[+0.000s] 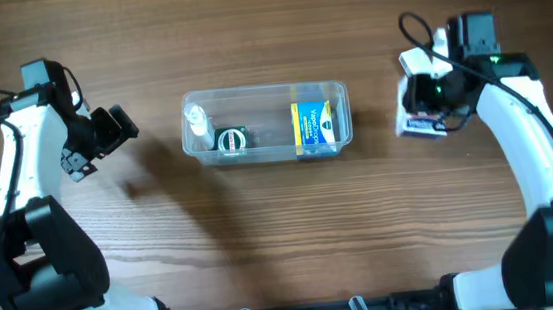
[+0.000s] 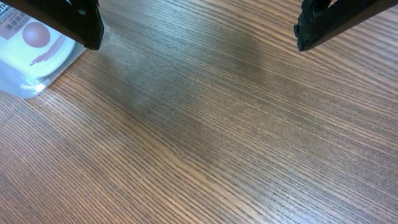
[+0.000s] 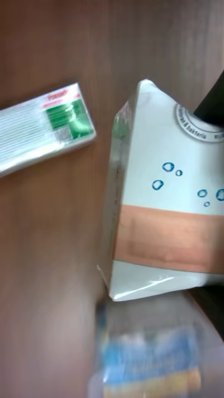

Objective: Pack container
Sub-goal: 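Carry bandage pack with right gripper over the container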

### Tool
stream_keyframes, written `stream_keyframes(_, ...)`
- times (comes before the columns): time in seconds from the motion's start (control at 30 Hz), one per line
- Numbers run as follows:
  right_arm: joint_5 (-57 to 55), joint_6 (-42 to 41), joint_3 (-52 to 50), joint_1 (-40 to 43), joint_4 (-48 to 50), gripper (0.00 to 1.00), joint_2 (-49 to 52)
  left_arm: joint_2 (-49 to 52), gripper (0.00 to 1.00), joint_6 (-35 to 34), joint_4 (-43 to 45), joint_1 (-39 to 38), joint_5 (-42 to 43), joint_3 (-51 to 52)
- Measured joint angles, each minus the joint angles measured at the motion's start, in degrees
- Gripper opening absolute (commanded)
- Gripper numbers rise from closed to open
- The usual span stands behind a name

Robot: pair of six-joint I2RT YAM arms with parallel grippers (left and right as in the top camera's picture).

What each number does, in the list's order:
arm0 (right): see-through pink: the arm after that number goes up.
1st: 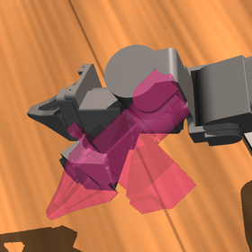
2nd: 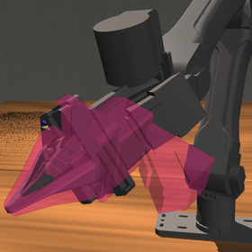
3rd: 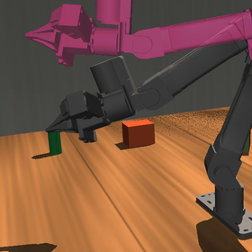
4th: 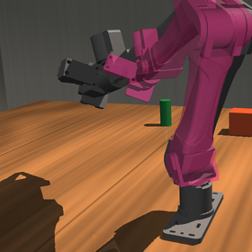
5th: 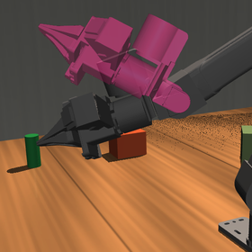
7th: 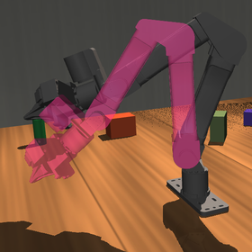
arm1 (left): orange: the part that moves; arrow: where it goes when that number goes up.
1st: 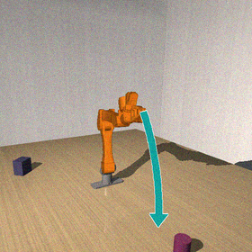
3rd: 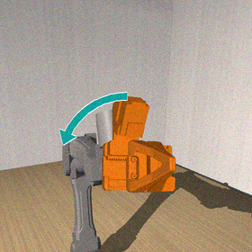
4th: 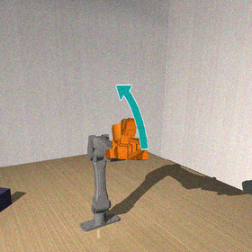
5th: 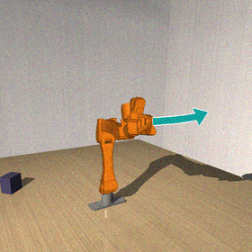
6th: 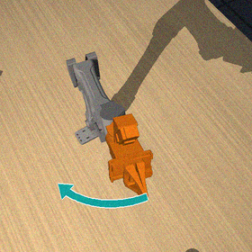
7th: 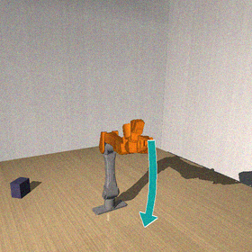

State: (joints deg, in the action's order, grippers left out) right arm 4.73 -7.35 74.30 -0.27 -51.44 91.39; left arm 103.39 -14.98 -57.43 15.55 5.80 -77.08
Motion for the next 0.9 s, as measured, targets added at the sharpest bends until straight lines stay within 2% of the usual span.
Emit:
stream_keyframes(0.13,0.5,-5.2,8.1,-6.4,-4.5,0.57,-1.6,0.0,1.0,0.0,0.0,0.0,0.0,0.0)
stream_keyframes(0.2,0.8,-7.7,12.6,-13.0,-4.8,0.57,-2.0,0.0,1.0,0.0,0.0,0.0,0.0,0.0)
stream_keyframes(0.43,-0.7,-16.7,13.6,-29.6,0.7,0.58,-1.6,0.0,1.0,0.0,0.0,0.0,0.0,0.0)
stream_keyframes(0.57,-3.0,-20.7,13.6,-37.0,4.0,0.58,3.5,0.0,1.0,0.0,0.0,0.0,0.0,0.0)
stream_keyframes(0.77,-6.8,-23.3,13.6,-39.8,6.5,0.58,12.2,0.0,1.0,0.0,0.0,0.0,0.0,0.0)
stream_keyframes(0.9,-10.2,-23.7,13.6,-39.7,6.9,0.57,12.8,0.0,1.0,0.0,0.0,0.0,0.0,0.0)
